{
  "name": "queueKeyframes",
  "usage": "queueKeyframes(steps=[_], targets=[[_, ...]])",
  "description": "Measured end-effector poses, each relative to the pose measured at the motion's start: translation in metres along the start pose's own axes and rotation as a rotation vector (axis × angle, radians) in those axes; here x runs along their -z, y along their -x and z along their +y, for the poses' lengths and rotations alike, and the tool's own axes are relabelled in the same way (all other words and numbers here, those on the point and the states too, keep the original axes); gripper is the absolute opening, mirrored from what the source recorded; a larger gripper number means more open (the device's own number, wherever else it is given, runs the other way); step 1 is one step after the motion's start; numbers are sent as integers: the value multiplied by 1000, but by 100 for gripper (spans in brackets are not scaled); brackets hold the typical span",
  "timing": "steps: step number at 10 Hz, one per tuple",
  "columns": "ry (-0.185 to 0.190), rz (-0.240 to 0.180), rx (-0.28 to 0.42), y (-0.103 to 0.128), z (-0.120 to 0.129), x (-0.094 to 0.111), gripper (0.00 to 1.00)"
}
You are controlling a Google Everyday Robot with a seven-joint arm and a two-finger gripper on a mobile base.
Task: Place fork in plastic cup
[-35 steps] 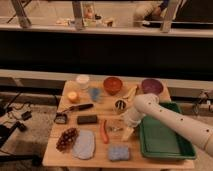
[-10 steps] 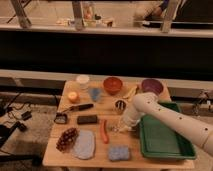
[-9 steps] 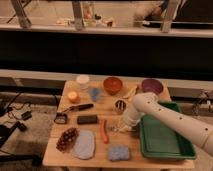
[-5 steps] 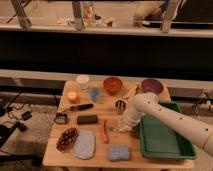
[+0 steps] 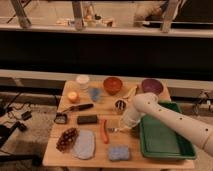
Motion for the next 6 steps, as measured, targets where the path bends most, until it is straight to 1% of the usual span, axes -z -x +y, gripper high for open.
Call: queueKeyframes(steps=[4,6], targets=[[-3,-5,17,3,3,6,18],[-17,-7,22,4,3,11,18]])
